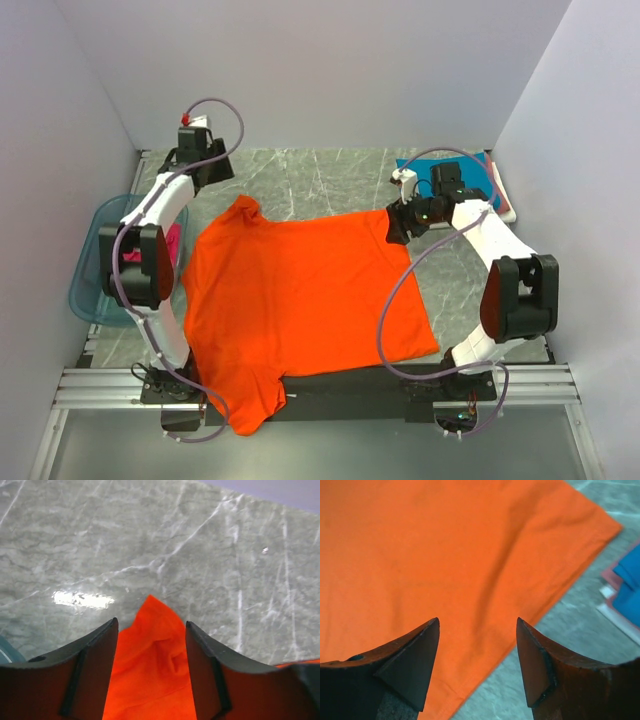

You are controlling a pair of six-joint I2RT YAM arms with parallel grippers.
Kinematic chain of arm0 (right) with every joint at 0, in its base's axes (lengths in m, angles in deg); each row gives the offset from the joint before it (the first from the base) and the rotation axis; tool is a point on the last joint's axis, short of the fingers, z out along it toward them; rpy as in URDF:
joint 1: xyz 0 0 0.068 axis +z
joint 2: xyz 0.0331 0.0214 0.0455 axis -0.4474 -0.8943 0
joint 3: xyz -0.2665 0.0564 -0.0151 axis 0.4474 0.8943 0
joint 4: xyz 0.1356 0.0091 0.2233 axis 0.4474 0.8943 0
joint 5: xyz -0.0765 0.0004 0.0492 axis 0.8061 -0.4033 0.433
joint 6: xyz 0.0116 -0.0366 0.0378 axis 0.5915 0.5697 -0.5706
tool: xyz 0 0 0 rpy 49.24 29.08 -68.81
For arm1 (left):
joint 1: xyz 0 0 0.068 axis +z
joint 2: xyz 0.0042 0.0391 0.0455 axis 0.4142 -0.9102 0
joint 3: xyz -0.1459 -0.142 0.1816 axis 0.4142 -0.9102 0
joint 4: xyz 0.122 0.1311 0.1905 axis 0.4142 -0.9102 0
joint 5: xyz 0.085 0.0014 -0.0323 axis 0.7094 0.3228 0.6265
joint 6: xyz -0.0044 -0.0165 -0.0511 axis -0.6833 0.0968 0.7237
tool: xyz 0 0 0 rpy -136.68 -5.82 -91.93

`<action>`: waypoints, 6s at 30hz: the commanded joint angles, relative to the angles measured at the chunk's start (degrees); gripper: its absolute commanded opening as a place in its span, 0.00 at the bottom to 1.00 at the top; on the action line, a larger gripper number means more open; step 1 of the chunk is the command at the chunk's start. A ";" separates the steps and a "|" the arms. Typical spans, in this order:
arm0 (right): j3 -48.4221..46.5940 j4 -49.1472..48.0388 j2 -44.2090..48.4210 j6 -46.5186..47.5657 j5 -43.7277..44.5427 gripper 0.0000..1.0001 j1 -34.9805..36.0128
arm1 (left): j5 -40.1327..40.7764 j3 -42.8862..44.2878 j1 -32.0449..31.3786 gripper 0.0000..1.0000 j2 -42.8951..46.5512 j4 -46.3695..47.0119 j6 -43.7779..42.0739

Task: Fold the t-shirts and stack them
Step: Flatten the tshirt out

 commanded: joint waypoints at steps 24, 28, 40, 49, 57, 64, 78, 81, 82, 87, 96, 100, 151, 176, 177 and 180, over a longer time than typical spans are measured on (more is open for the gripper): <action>0.77 -1.46 -0.80 -2.60 -5.92 0.68 0.21 | -7.51 11.10 1.88 0.42 -21.02 -15.82 -2.90; 0.85 -1.20 -0.80 -2.60 -6.01 0.68 0.21 | 1.00 12.15 0.56 0.38 -22.08 -15.74 -2.37; 1.03 -0.94 -0.80 -2.34 -5.66 0.68 -0.05 | 10.35 15.49 1.17 0.34 -24.19 -15.82 0.44; 1.03 -1.11 -1.06 -1.90 -5.39 0.68 -0.14 | 0.26 16.29 1.61 0.54 -19.54 -10.29 -1.93; 1.03 -0.67 -1.24 -1.55 -5.84 0.68 -0.31 | -6.69 30.17 2.84 0.57 -29.37 -18.72 -9.21; 0.85 -0.76 -1.24 -1.64 -6.80 0.68 -0.84 | -11.44 27.46 3.19 0.56 -29.38 -18.11 -15.73; 0.85 -0.15 -0.89 -1.64 -7.85 0.68 -1.46 | -5.48 27.98 1.53 0.47 -32.89 -18.72 -18.54; 0.68 -0.06 -0.89 -1.46 -8.29 0.68 -1.81 | -1.18 27.62 0.21 0.44 -33.24 -18.64 -18.54; 0.68 0.12 -0.89 -1.46 -8.56 0.68 -1.90 | -0.20 27.54 -0.14 0.44 -33.24 -18.64 -20.46; 0.59 0.47 -0.54 -1.20 -9.52 0.68 -2.60 | 5.15 27.45 -2.17 0.48 -33.94 -18.54 -21.53; 0.24 0.91 -0.27 -1.29 -11.02 0.68 -3.66 | 7.10 26.75 -2.52 0.52 -31.32 -16.27 -21.62; 0.33 0.91 -0.01 -1.37 -11.11 0.68 -3.74 | 5.61 26.92 -2.61 0.54 -29.47 -15.03 -21.18; 0.24 1.44 -0.18 -1.02 -11.81 0.67 -4.36 | 3.93 27.19 -3.05 0.25 -33.33 -16.79 -21.62; -18.99 3.37 -18.89 -2.95 4.53 0.59 0.47 | 1.04 5.92 3.01 0.00 -12.24 -4.31 -12.48; -20.05 3.28 -20.64 -3.57 6.45 0.59 1.78 | 0.95 5.74 3.36 0.00 -12.24 -4.14 -12.30; -24.27 3.19 -24.16 -5.32 8.83 0.53 3.63 | 0.42 5.83 4.60 0.00 -12.33 -3.96 -11.34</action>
